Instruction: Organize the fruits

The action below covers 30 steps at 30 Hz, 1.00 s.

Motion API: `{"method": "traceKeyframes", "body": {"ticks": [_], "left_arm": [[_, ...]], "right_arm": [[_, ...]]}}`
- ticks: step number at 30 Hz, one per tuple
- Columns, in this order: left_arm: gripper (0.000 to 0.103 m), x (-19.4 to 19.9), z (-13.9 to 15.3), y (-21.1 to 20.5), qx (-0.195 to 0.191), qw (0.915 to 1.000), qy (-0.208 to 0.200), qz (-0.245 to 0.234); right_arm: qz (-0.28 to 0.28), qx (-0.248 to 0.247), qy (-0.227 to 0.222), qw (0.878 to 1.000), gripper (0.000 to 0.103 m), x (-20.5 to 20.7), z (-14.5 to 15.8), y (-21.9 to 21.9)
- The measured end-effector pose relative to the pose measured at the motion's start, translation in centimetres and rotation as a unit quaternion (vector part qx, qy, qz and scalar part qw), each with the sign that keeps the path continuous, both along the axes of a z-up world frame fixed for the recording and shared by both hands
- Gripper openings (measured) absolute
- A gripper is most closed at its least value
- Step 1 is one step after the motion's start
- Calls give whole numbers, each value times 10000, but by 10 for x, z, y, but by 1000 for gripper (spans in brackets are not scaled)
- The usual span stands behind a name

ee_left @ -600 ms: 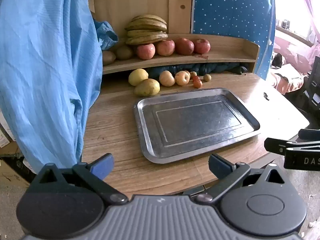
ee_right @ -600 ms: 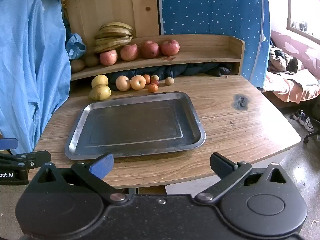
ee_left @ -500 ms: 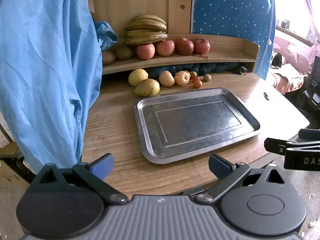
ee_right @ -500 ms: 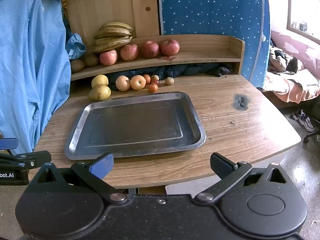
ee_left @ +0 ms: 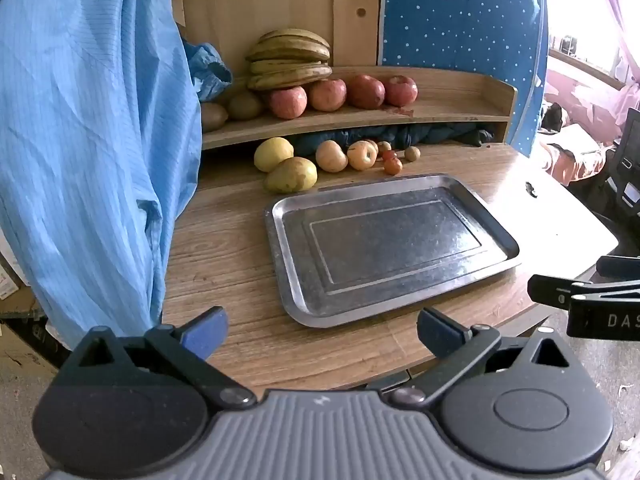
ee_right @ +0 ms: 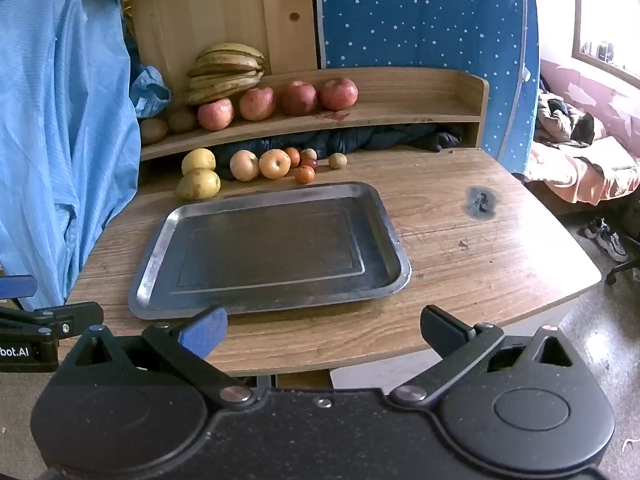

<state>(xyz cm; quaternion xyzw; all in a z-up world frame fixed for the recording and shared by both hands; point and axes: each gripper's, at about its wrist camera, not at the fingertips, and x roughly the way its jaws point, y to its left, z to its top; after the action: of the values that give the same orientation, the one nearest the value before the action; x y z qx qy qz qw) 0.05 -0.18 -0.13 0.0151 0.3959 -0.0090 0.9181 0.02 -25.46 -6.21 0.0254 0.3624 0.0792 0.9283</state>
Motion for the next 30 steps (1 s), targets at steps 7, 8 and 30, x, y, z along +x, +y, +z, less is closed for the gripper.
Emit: {"method": "traceKeyframes", "body": {"ticks": [7, 8, 30], "left_arm": [[103, 0, 1, -1, 26, 10000, 3, -5], [103, 0, 1, -1, 23, 10000, 6, -10], [103, 1, 0, -1, 53, 10000, 28, -18]], "right_arm": [[-3, 2, 0, 10000, 102, 0, 0, 0], [1, 1, 1, 10000, 102, 0, 0, 0], [-2, 11, 16, 10000, 102, 6, 0, 0]]}}
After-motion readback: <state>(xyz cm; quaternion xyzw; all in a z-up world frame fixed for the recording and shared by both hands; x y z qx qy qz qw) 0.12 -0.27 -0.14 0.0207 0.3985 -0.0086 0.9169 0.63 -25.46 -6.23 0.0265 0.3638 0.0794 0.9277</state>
